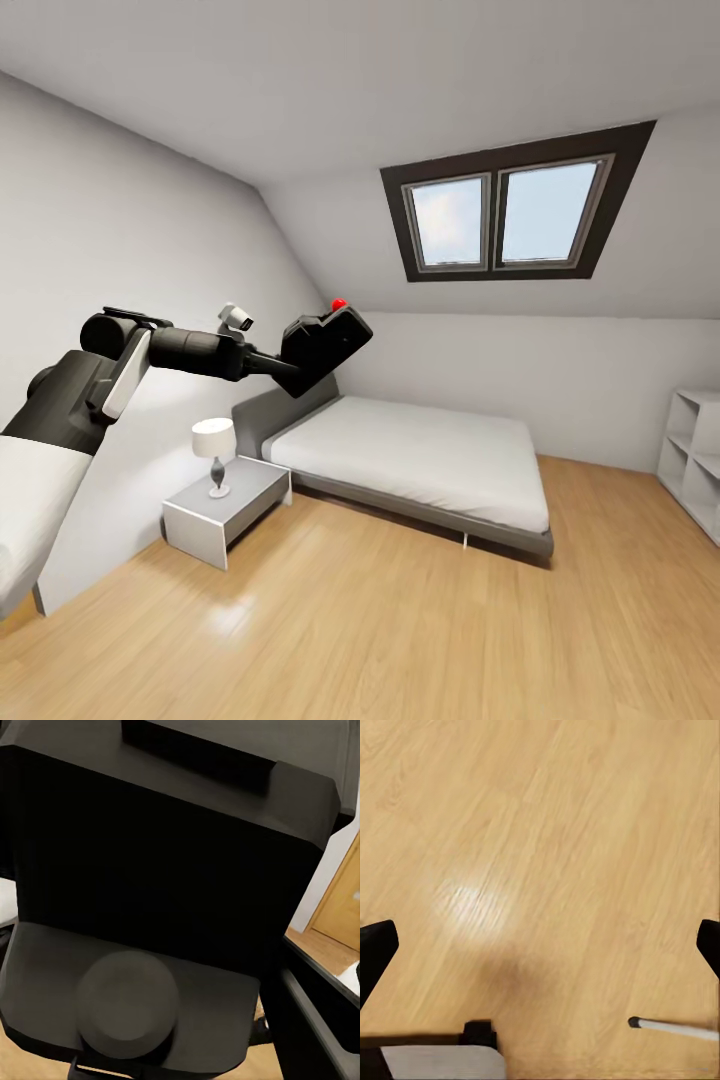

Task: Attach the digital camera to the camera tripod in the bedroom.

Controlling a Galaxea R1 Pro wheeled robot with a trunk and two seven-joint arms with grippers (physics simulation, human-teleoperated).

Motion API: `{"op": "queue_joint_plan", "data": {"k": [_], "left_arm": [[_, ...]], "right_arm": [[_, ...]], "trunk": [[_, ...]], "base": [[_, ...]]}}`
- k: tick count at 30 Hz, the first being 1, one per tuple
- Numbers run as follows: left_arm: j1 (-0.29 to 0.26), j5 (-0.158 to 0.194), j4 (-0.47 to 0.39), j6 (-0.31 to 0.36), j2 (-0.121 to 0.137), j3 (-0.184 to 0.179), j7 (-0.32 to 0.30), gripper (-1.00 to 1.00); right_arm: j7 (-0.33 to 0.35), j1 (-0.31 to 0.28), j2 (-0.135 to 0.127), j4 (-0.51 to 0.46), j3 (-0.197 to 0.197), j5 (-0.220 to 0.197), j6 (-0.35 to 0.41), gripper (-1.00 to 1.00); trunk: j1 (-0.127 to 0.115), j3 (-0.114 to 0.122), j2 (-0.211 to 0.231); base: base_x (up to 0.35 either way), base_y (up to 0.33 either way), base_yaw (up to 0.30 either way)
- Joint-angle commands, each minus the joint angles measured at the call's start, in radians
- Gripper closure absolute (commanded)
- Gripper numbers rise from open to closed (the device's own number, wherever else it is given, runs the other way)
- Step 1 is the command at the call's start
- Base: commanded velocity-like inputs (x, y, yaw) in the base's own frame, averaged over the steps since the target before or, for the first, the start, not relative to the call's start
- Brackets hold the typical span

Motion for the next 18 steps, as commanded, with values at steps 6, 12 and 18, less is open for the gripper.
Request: {"op": "queue_joint_plan", "data": {"k": [6,12,18], "left_arm": [[-0.001,0.004,0.0,0.009,0.001,-0.002,-0.002,1.0],[0.0,0.004,0.0,0.009,0.001,-0.002,-0.002,1.0],[-0.001,0.004,0.0,0.009,0.001,-0.005,-0.002,1.0]], "right_arm": [[-0.014,0.138,0.013,0.004,0.008,0.0,-0.014,-1.0],[-0.014,0.192,0.027,0.004,0.008,0.0,-0.019,-1.0],[-0.016,0.214,0.035,0.004,0.004,-0.004,-0.02,-1.0]], "trunk": [[-0.023,0.019,0.042],[-0.046,0.038,0.084],[-0.069,0.056,0.126]], "base": [[0.0,0.0,0.0],[0.0,0.0,0.0],[0.0,0.0,0.0]]}}
